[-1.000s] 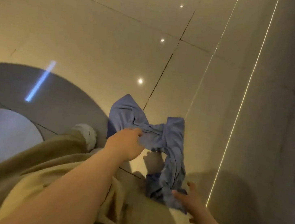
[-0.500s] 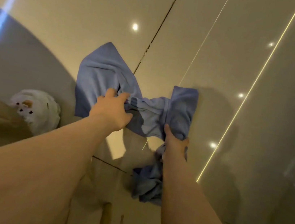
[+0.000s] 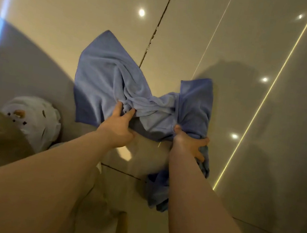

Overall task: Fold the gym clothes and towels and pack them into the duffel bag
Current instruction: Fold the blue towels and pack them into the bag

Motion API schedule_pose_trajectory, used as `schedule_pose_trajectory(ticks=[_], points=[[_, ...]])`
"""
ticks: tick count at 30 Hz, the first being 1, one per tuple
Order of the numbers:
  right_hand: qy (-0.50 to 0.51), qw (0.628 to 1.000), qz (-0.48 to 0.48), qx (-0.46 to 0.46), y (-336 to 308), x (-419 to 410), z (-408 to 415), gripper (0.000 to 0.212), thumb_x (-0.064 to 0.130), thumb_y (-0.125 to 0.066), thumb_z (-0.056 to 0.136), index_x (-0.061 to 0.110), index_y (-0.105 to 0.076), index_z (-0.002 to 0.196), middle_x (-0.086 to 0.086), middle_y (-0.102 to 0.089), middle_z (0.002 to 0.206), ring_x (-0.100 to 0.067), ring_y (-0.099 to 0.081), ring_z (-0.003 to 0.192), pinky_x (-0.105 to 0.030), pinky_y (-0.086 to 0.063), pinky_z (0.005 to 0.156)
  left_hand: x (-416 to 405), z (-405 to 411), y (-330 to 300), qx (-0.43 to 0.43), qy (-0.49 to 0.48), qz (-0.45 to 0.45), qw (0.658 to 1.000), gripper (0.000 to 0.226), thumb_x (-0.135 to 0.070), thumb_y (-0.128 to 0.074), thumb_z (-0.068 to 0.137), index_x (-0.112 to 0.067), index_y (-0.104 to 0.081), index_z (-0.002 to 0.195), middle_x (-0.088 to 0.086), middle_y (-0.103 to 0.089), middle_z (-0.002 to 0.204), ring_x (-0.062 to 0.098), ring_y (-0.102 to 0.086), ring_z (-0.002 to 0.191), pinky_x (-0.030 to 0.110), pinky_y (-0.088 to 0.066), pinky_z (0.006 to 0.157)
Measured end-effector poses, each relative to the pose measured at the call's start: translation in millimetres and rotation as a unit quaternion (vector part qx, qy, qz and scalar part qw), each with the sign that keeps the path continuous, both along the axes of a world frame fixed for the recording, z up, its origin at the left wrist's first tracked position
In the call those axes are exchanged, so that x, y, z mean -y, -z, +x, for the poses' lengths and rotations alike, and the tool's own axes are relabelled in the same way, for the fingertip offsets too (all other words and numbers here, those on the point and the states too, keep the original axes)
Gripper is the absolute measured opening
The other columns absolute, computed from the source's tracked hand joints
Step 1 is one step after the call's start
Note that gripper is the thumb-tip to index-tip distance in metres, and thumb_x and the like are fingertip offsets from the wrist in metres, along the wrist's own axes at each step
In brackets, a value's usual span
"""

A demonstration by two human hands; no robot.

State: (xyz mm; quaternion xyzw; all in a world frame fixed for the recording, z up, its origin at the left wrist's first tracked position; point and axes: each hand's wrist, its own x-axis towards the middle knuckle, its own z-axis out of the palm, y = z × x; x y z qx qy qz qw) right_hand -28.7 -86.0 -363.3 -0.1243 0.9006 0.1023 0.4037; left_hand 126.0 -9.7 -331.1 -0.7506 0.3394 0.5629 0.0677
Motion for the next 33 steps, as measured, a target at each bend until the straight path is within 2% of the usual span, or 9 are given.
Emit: schedule_pose_trajectory(ticks=[5,8,12,15,18,23,25,29,33], points=[[-0.027,1.000,-0.003,0.006,-7,3,0,0.106,0.050,-0.072,0.078,0.030,0.000,0.152,-0.023,0.004,0.157,-0.047,-0.007,0.142,-0.058,-0.013,0.112,4,3,-11,-0.019,0.066,-0.021,0.997,0.075,-0.018,-0.052,0.095,-0.014,-0.005,0.154,0.001,0.000,0.161,0.020,-0.014,0.146,0.027,-0.024,0.110],[-0.075,0.997,-0.017,0.015,-18,-1,-11,0.095,0.050,-0.067,0.083,0.024,-0.007,0.152,-0.021,-0.013,0.156,-0.043,-0.022,0.139,-0.052,-0.020,0.111,14,6,-27,-0.037,0.109,-0.035,0.993,0.069,-0.016,-0.053,0.093,-0.013,-0.017,0.152,0.007,-0.019,0.157,0.025,-0.027,0.140,0.029,-0.027,0.108],[-0.054,0.991,-0.118,0.043,-40,-20,-22,0.056,0.027,-0.067,0.084,0.018,-0.039,0.133,-0.020,-0.052,0.128,-0.039,-0.056,0.106,-0.044,-0.047,0.080,32,11,-46,-0.053,0.176,-0.018,0.983,0.054,-0.013,-0.057,0.086,-0.009,-0.044,0.138,0.017,-0.053,0.126,0.034,-0.055,0.107,0.041,-0.050,0.089],[-0.083,0.973,-0.190,0.105,-71,-29,-23,0.038,0.018,-0.067,0.082,0.017,-0.045,0.112,-0.015,-0.059,0.100,-0.033,-0.059,0.079,-0.041,-0.051,0.066,47,11,-70,-0.069,0.219,0.009,0.973,0.043,-0.014,-0.059,0.086,-0.009,-0.051,0.128,0.012,-0.056,0.105,0.028,-0.054,0.087,0.037,-0.046,0.071],[-0.090,0.951,-0.224,0.193,-108,-29,-16,0.031,0.009,-0.068,0.082,0.022,-0.044,0.096,-0.003,-0.055,0.084,-0.016,-0.053,0.066,-0.027,-0.044,0.055,63,-4,-104,-0.092,0.245,0.028,0.965,0.013,-0.014,-0.058,0.087,-0.013,-0.054,0.099,0.011,-0.050,0.095,0.025,-0.041,0.079,0.036,-0.036,0.069],[-0.041,0.916,-0.271,0.295,-173,-26,-8,0.044,0.007,-0.069,0.077,0.014,-0.043,0.112,-0.009,-0.054,0.104,-0.024,-0.055,0.084,-0.025,-0.044,0.056,76,-30,-180,-0.116,0.196,-0.027,0.973,0.008,-0.004,-0.053,0.089,-0.007,-0.053,0.096,0.008,-0.045,0.080,0.019,-0.038,0.063,0.026,-0.035,0.055],[-0.017,0.901,-0.274,0.337,-206,-26,-15,0.055,0.011,-0.070,0.070,0.011,-0.045,0.119,-0.011,-0.057,0.105,-0.024,-0.059,0.082,-0.023,-0.047,0.051,66,-27,-206,-0.117,0.130,-0.055,0.983,0.022,-0.002,-0.054,0.088,-0.006,-0.059,0.110,0.007,-0.047,0.082,0.019,-0.039,0.062,0.027,-0.037,0.056],[-0.002,0.859,-0.237,0.453,-269,-25,-32,0.028,-0.002,-0.050,0.092,0.010,-0.052,0.118,-0.009,-0.061,0.095,-0.019,-0.060,0.072,-0.024,-0.047,0.049,44,-22,-263,-0.138,0.012,-0.076,0.987,0.030,0.007,-0.057,0.084,-0.016,-0.059,0.102,0.013,-0.048,0.074,0.023,-0.041,0.064,0.034,-0.039,0.060],[-0.031,0.834,-0.234,0.499,-314,-34,-40,0.033,-0.003,-0.039,0.093,0.015,-0.054,0.116,-0.009,-0.055,0.086,-0.007,-0.054,0.051,-0.019,-0.039,0.041,27,-41,-318,-0.120,-0.042,-0.146,0.981,0.033,0.008,-0.057,0.082,-0.002,-0.063,0.113,0.020,-0.065,0.105,0.032,-0.061,0.097,0.038,-0.049,0.091]])
